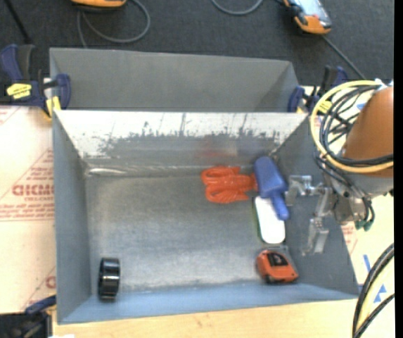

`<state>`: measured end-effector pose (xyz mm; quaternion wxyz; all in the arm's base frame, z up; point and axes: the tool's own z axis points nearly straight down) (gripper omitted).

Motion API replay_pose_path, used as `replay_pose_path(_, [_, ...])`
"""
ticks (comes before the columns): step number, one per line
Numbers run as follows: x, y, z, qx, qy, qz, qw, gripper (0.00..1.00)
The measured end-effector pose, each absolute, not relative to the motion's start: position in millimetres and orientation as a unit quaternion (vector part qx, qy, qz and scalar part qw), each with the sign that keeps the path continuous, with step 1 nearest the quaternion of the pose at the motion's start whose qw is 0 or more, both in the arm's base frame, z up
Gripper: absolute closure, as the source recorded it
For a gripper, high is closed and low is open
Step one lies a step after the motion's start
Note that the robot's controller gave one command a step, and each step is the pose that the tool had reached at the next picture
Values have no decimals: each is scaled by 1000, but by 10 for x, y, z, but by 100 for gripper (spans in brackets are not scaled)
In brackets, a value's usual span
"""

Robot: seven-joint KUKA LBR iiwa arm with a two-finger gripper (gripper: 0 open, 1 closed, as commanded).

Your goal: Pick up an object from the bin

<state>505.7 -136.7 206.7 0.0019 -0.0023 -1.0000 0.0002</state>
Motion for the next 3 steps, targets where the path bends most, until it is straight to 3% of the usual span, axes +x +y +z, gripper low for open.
replay_pose_path(1, [5071,-1360,2113,0,-1000,1,-2,0])
replay_pose_path(2, [4870,-1413,1219,43,-999,1,-4,0])
replay_pose_path(3, [4799,-1406,921,51,-999,0,0,0])
